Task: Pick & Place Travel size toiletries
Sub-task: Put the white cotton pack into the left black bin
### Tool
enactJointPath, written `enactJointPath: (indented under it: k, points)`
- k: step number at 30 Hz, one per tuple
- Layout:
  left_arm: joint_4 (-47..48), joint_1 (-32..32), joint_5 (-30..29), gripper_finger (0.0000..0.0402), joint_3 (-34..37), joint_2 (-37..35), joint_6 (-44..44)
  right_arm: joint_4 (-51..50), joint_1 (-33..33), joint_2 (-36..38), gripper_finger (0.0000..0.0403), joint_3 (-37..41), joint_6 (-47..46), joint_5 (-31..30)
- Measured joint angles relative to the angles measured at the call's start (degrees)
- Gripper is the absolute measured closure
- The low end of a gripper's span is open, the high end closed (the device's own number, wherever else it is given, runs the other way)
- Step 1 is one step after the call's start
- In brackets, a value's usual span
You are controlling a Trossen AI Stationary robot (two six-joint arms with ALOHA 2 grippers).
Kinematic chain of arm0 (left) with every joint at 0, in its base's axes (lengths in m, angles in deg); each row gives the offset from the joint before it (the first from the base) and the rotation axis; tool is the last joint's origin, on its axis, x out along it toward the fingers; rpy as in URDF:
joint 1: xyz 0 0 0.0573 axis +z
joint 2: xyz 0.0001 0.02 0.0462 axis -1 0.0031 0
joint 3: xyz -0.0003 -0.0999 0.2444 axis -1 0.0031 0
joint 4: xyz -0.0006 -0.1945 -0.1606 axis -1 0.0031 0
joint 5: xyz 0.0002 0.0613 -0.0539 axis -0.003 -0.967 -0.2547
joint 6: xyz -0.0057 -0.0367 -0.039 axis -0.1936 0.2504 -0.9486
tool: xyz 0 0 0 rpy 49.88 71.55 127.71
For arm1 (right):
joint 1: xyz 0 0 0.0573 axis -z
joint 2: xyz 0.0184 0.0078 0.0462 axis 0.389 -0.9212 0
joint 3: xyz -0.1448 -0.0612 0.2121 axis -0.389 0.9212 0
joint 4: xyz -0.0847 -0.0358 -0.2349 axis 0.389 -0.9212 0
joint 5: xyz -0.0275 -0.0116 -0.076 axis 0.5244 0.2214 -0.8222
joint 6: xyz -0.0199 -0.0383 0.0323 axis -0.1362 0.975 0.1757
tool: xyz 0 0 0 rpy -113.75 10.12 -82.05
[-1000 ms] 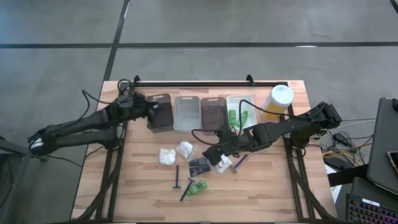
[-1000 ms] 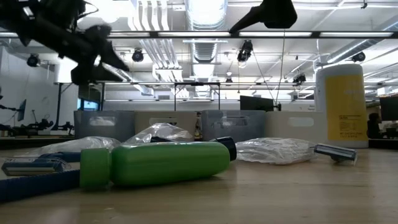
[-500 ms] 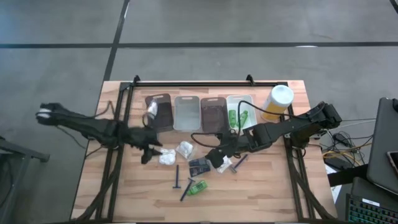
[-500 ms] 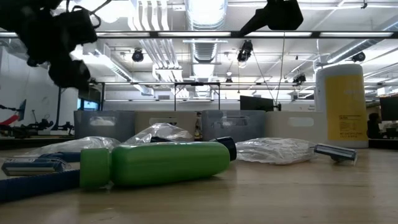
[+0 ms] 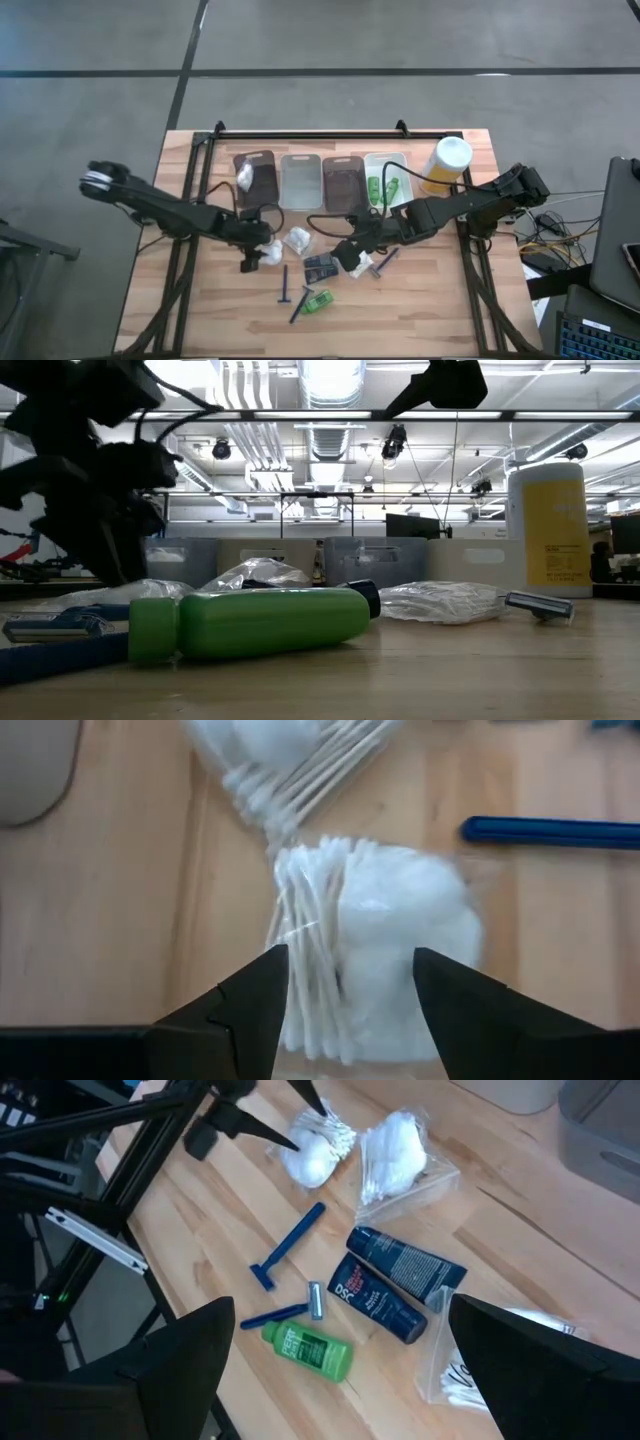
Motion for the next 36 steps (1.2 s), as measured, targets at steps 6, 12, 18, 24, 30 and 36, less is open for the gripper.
enactJointPath:
  k: [6,12,18,24,30,36]
  points:
    - [-1.27,0.98,0.0,0.0182,-0.57,4.65,2.89,-0.01,0.0,0.0,0.0039,0.0,-0.33,-0.02]
    - [-1.17,0.37,0.07,0.0218,-0.56,4.71,3.5,-0.02,0.0,0.0,0.0039,0.05,-0.33,-0.04]
    - [-0.49,0.35,0.02,0.0327,-0.4,2.5,3.87,-1.11,0.0,0.0,0.0039,0.15,-0.31,-0.07]
    - [4.82,0.12,0.69,0.039,-3.38,-0.73,1.89,-1.37,0.0,0.0,0.0039,0.17,0.13,-0.06]
    - [19.45,-0.79,-0.77,0.0392,-15.95,-5.3,0.18,-1.17,-0.09,0.0,0.0039,-0.47,1.84,-0.05]
    - [35.61,3.88,-21.04,0.0389,-29.36,-7.73,-13.01,-1.11,-0.04,0.0,0.0039,-2.09,2.89,-3.94]
